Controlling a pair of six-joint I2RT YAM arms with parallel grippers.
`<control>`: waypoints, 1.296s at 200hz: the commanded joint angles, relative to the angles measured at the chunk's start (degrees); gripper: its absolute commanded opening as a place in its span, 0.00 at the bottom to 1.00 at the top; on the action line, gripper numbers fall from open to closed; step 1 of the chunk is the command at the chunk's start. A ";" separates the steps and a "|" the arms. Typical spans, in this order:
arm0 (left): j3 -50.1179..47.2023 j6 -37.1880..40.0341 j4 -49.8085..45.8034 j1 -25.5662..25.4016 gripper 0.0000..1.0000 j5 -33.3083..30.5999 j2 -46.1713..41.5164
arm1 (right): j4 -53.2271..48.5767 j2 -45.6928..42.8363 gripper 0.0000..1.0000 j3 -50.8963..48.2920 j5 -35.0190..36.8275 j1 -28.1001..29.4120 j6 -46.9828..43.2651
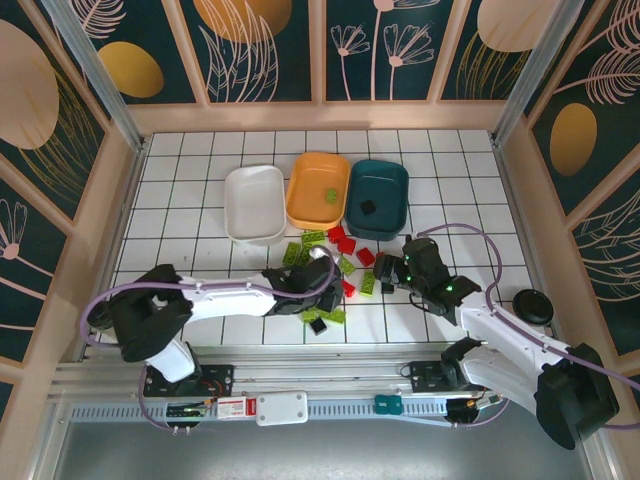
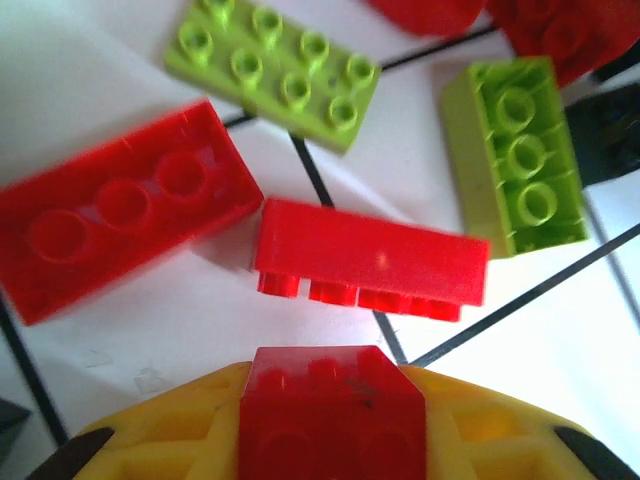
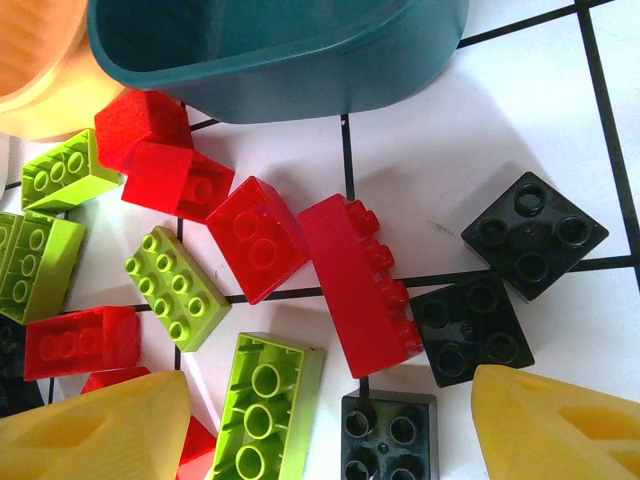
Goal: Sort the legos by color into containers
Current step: Pick up the lego from the middle-left of the table, then place the lego in the container.
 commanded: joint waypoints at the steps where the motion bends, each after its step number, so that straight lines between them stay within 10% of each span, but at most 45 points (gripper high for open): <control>1: -1.15 0.00 0.16 6.71 0.24 -2.91 -7.11 | -0.38 -0.69 0.75 -0.89 1.00 0.39 0.67; 46: -3.69 -0.23 7.75 26.18 0.22 -4.37 -13.22 | 0.67 0.09 0.75 -1.24 0.34 0.36 0.76; 104: 3.73 -3.42 13.60 40.42 0.22 -0.08 1.50 | 0.81 0.11 0.75 -2.44 -0.22 0.45 1.02; 179: 11.22 -4.00 13.23 41.81 0.77 3.93 4.19 | 3.59 -0.88 0.76 -3.00 -7.65 7.13 -2.95; 259: -5.76 -1.70 8.51 36.83 0.99 4.17 -19.40 | 4.36 16.99 0.73 7.97 -2.48 31.79 -4.84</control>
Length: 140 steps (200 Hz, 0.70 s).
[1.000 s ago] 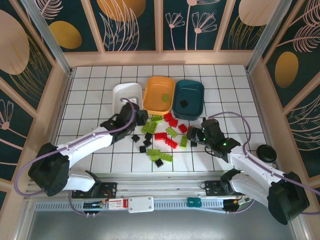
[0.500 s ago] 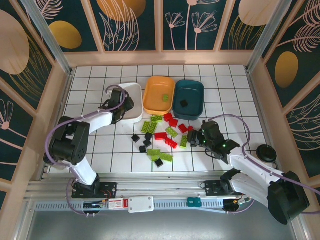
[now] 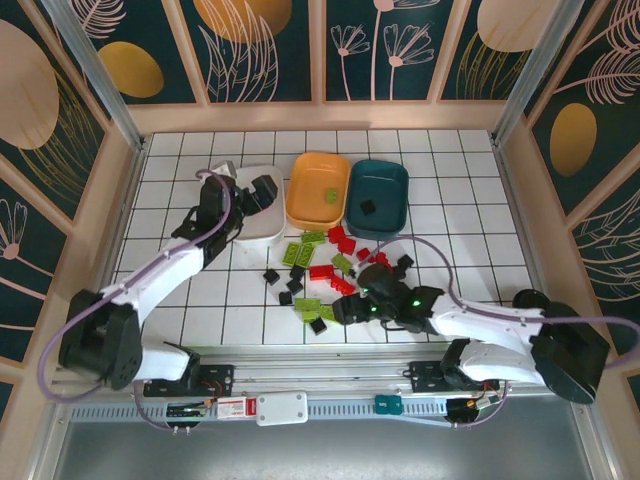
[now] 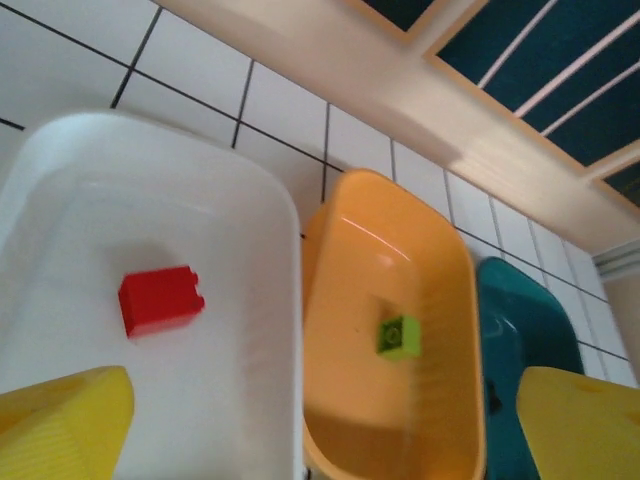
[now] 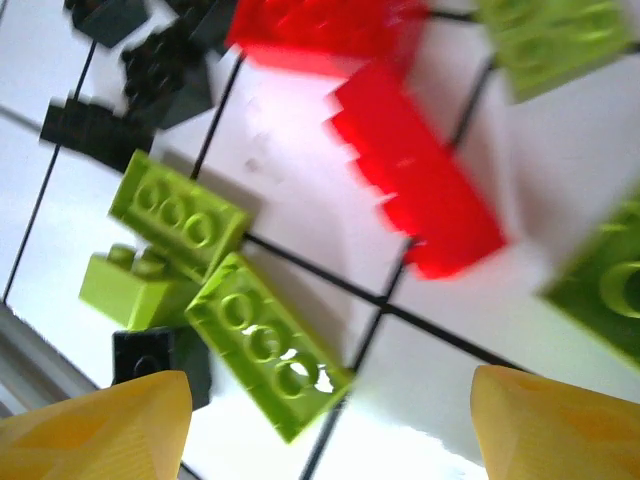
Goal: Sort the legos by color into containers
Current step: Place the lego in the container, then pick up the lego from the bottom-center of the table.
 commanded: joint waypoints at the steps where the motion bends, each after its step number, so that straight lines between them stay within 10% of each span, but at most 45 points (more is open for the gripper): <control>1: -5.85 1.18 -3.95 -1.63 0.99 -0.59 -4.94 | 0.39 5.55 0.73 5.69 3.65 5.59 -1.27; 140: -16.17 1.22 -9.88 -1.65 0.99 -4.25 -19.23 | -14.04 28.23 0.49 22.71 17.39 19.46 -0.55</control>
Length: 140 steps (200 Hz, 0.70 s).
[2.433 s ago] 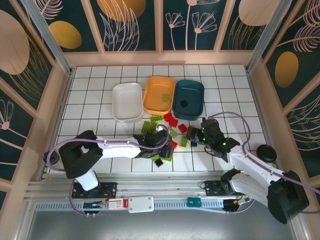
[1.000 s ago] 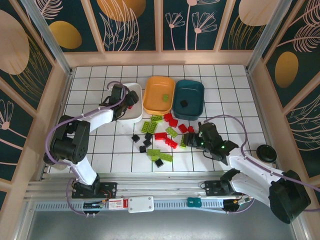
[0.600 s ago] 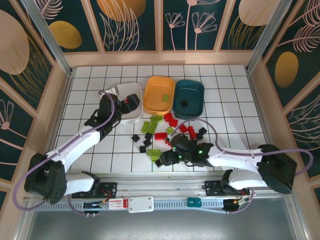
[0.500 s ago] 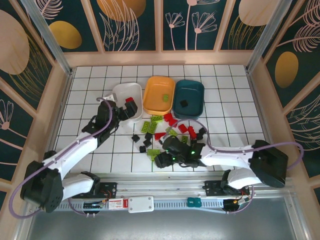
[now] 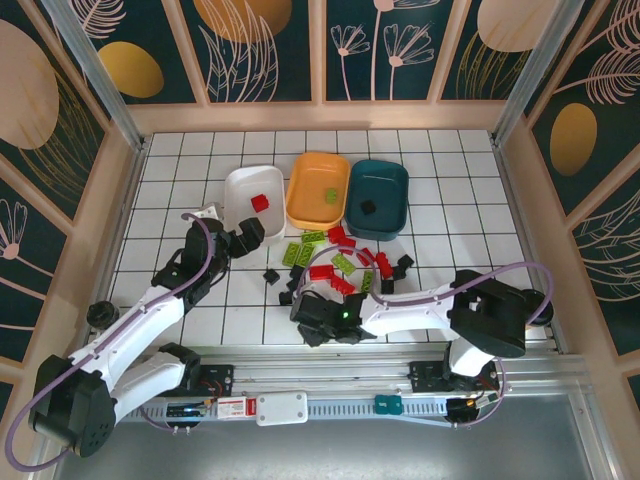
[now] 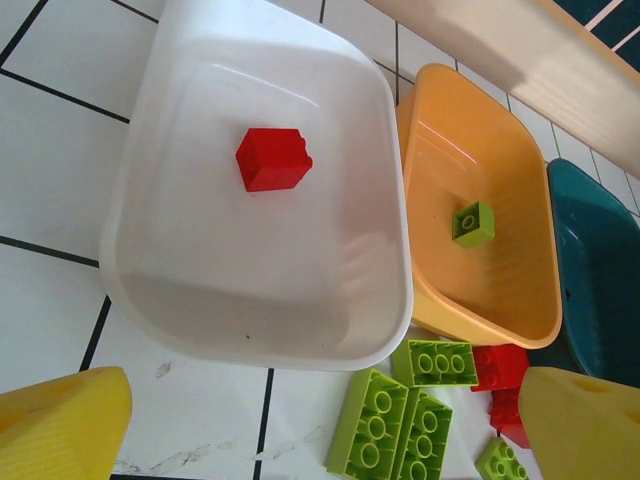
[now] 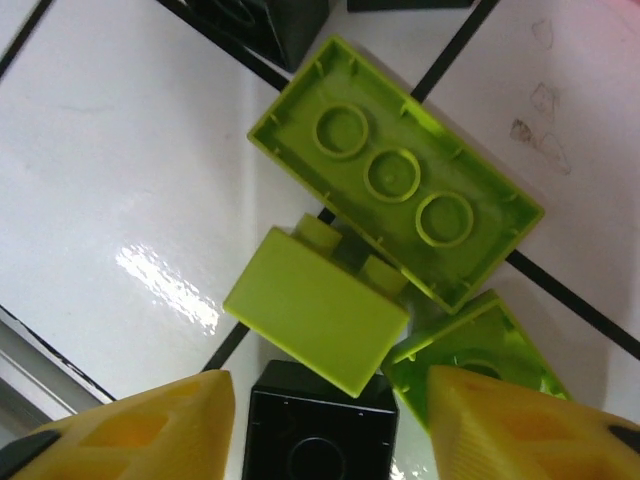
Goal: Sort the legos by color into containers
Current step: Pick up the lego from the bottom-center of the table.
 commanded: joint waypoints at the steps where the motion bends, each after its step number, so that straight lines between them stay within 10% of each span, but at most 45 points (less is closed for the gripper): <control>1: -0.54 1.15 -0.84 0.17 0.99 -0.77 0.01 | -3.84 2.04 0.49 2.25 2.87 1.35 0.37; 140: -1.94 1.76 1.45 0.17 0.99 3.01 0.13 | -2.30 -13.66 0.26 -1.49 6.93 -3.04 -2.40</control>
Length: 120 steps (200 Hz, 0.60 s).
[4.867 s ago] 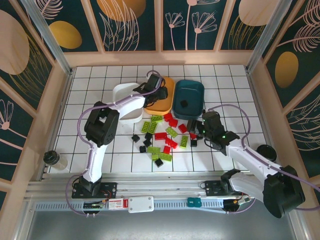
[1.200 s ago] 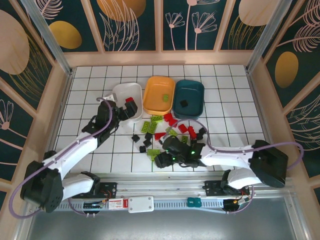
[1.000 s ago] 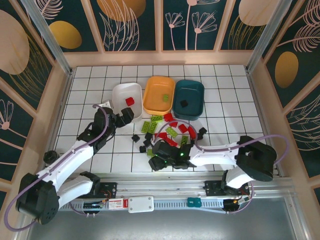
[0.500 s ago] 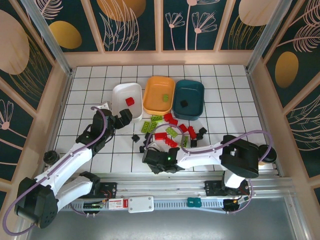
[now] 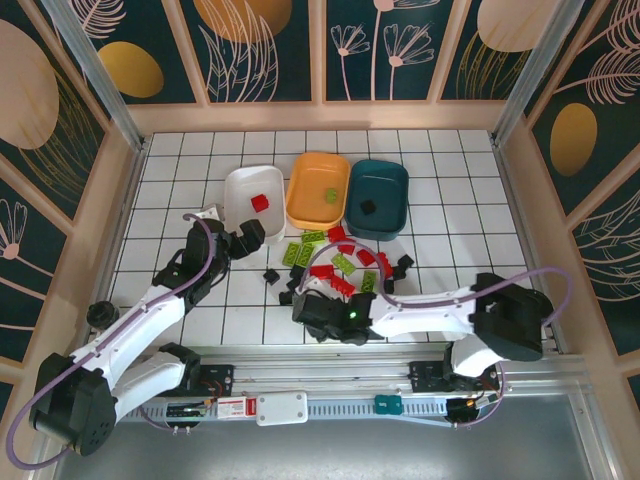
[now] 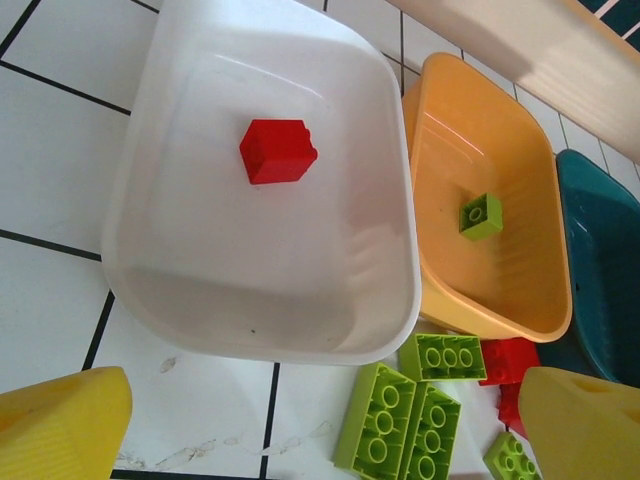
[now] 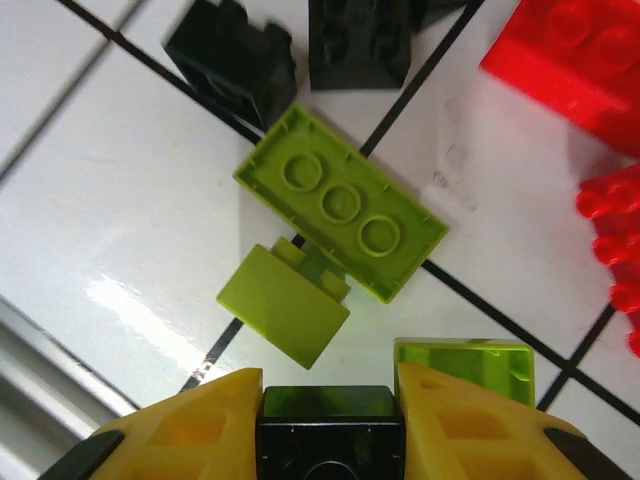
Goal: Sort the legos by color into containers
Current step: Pick up the lego from the bottom-center of the table, then place the lego at the bottom-center of the table.
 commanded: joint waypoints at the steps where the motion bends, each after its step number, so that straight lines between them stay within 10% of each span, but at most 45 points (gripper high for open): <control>1: -1.49 1.17 1.49 0.12 0.99 2.47 -0.35 | 0.47 -7.09 0.26 -1.71 1.19 -3.69 -1.92; 46: -2.21 0.83 1.85 0.17 0.99 4.31 0.06 | 6.84 -14.87 0.25 -4.67 -14.21 -21.49 -5.49; 120: -3.38 1.05 0.26 0.16 0.99 4.23 -1.37 | 8.07 -11.00 0.27 -13.22 -15.70 -14.00 0.85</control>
